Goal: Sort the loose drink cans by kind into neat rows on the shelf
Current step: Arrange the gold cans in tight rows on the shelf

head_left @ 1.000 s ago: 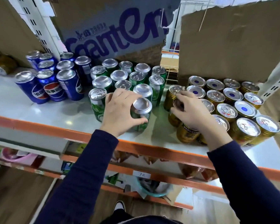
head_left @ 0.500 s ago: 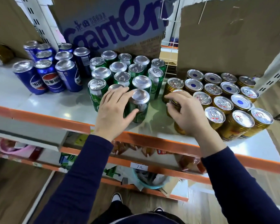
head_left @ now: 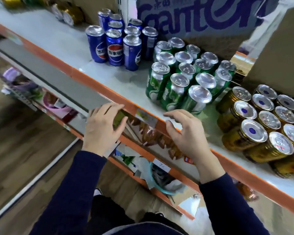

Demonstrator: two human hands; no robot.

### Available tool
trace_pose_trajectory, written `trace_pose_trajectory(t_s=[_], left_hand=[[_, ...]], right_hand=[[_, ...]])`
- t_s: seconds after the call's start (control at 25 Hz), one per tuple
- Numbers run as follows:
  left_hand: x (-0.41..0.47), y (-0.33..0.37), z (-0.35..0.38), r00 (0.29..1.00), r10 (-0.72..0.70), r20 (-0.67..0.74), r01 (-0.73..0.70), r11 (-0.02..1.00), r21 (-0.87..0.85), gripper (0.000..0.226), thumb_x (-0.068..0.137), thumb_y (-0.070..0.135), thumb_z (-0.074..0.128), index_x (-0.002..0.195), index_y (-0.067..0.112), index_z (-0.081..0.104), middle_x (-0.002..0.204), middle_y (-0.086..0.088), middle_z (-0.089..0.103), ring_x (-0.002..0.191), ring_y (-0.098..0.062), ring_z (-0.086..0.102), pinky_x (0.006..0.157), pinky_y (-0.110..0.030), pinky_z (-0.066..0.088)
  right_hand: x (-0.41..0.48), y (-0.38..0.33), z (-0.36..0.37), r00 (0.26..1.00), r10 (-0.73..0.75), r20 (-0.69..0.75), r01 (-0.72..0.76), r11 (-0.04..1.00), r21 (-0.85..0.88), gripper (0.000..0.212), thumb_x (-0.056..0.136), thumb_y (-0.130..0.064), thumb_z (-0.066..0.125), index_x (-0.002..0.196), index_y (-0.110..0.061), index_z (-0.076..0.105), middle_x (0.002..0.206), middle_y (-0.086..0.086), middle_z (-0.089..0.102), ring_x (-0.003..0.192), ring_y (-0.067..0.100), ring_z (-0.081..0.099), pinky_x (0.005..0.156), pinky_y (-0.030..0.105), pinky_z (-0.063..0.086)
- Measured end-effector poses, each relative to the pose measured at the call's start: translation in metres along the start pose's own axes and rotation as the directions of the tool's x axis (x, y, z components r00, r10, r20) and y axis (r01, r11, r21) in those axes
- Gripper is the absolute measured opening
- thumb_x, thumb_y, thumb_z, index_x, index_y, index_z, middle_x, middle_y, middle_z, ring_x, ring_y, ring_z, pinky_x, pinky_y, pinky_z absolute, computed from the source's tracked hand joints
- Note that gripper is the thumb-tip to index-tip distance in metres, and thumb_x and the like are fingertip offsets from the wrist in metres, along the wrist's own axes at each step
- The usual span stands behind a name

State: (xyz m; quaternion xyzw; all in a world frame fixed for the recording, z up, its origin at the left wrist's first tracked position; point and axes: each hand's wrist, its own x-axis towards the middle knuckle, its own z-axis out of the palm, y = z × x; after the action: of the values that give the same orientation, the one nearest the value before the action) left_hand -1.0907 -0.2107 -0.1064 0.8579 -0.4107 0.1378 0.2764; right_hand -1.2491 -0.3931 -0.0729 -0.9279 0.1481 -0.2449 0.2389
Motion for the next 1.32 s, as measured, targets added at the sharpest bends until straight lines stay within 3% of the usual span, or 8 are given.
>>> trace_pose_trajectory(t_s=[0.24,0.52,0.76,0.92,1.12,1.32], left_hand=[[-0.007,-0.120,-0.061,0.988,-0.139,-0.066,0.145,0.985,0.097,0.025,0.087,0.024,0.068,0.109,0.012,0.067,0.102,-0.004,0.070,0.089,-0.025,0.065,0.082,-0.039,0.047],[0.012,-0.269,-0.130,0.971,-0.226,-0.072,0.234,0.963,0.131,0.021,0.088,0.026,0.064,0.107,0.016,0.068,0.097,-0.001,0.069,0.087,-0.022,0.066,0.081,-0.037,0.045],[0.040,-0.348,-0.137,0.965,-0.262,-0.024,0.264,0.962,0.073,0.020,0.087,0.022,0.066,0.105,0.014,0.069,0.097,-0.001,0.069,0.085,-0.020,0.066,0.079,-0.040,0.048],[0.093,-0.405,-0.130,0.968,-0.249,-0.017,0.250,0.968,0.033,0.020,0.089,0.023,0.065,0.106,0.013,0.068,0.100,-0.002,0.069,0.087,-0.021,0.066,0.081,-0.043,0.050],[0.193,-0.477,-0.135,0.978,-0.210,-0.012,0.210,0.977,0.030,0.024,0.090,0.025,0.065,0.111,0.013,0.067,0.097,-0.002,0.068,0.087,-0.021,0.066,0.083,-0.045,0.049],[0.267,-0.547,-0.144,0.975,-0.214,-0.059,0.215,0.977,0.012,0.025,0.090,0.024,0.064,0.112,0.013,0.068,0.098,0.001,0.067,0.086,-0.018,0.064,0.081,-0.045,0.052]], right_hand=[[0.071,-0.071,0.089,0.994,-0.076,0.078,0.072,0.996,0.054,0.018,0.089,-0.014,0.062,0.106,-0.014,0.069,0.102,0.000,0.067,0.091,0.015,0.062,0.080,0.035,0.053],[0.161,-0.171,0.203,0.972,-0.158,0.176,0.135,0.982,0.135,0.021,0.090,-0.019,0.062,0.110,-0.019,0.067,0.107,-0.008,0.062,0.091,0.006,0.059,0.084,0.025,0.050],[0.223,-0.189,0.261,0.976,-0.106,0.188,0.082,0.988,0.132,0.022,0.090,-0.020,0.062,0.111,-0.019,0.068,0.106,-0.008,0.064,0.093,0.004,0.059,0.086,0.023,0.050],[0.296,-0.195,0.310,0.985,-0.115,0.131,0.092,0.981,0.171,0.019,0.088,-0.013,0.064,0.106,-0.018,0.070,0.099,-0.009,0.063,0.088,0.001,0.057,0.084,0.009,0.042],[0.410,-0.210,0.361,0.995,-0.095,0.038,0.084,0.970,0.228,0.019,0.088,-0.010,0.063,0.104,-0.014,0.071,0.099,-0.009,0.062,0.092,0.011,0.061,0.083,0.031,0.053],[0.516,-0.227,0.397,0.991,-0.130,0.025,0.122,0.970,0.211,0.019,0.090,-0.013,0.061,0.107,-0.014,0.069,0.104,-0.006,0.064,0.093,0.011,0.060,0.082,0.028,0.052]])
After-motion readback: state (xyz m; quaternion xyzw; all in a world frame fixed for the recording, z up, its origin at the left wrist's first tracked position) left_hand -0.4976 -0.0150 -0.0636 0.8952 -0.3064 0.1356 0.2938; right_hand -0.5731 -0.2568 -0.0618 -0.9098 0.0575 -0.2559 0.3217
